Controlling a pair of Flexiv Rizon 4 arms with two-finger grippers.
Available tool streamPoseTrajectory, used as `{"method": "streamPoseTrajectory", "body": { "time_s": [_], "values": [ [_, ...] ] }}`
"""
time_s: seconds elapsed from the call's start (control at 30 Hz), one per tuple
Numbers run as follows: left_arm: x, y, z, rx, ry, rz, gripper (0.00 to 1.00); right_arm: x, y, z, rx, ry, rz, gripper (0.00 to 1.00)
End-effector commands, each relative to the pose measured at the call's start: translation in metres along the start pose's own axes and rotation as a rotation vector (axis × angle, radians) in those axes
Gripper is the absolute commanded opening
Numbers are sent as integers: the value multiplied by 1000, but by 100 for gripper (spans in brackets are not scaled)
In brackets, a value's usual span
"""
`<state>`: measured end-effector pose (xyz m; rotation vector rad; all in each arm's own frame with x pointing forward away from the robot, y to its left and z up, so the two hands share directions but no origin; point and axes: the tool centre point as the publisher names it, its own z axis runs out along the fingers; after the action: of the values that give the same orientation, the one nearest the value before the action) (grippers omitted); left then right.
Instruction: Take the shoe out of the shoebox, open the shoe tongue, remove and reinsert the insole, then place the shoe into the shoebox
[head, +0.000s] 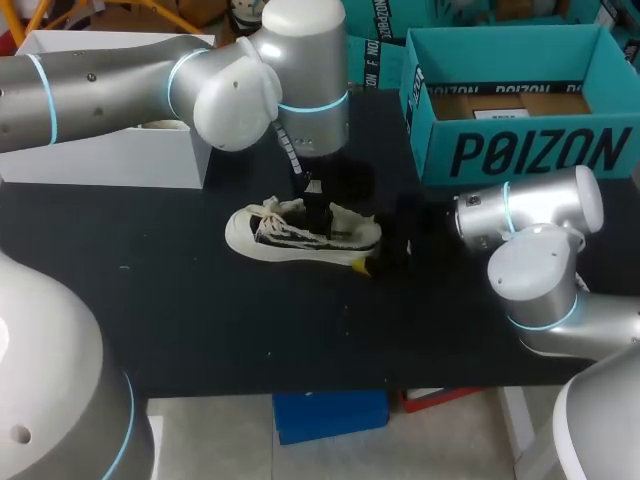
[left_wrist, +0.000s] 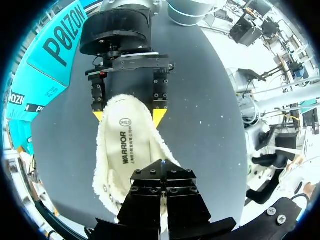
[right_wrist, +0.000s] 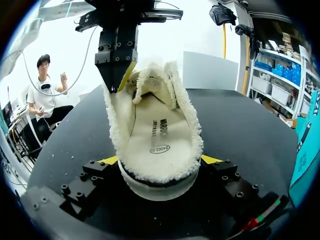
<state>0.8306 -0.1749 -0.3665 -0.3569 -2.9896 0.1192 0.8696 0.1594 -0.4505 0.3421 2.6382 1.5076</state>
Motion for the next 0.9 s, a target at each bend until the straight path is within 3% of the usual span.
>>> {"method": "streamPoseTrajectory", "body": {
  "time_s": [0.03,0.13,0.9],
  "values": [
    [-4,4,-11,-4,68,-5,0,-1,-3,7,4,-3,3,0],
    [-9,8,-11,68,252,62,0,-1,-3,7,4,-3,3,0],
    [-9,8,-11,68,252,62,0,-1,-3,7,4,-3,3,0]
  ]
}}
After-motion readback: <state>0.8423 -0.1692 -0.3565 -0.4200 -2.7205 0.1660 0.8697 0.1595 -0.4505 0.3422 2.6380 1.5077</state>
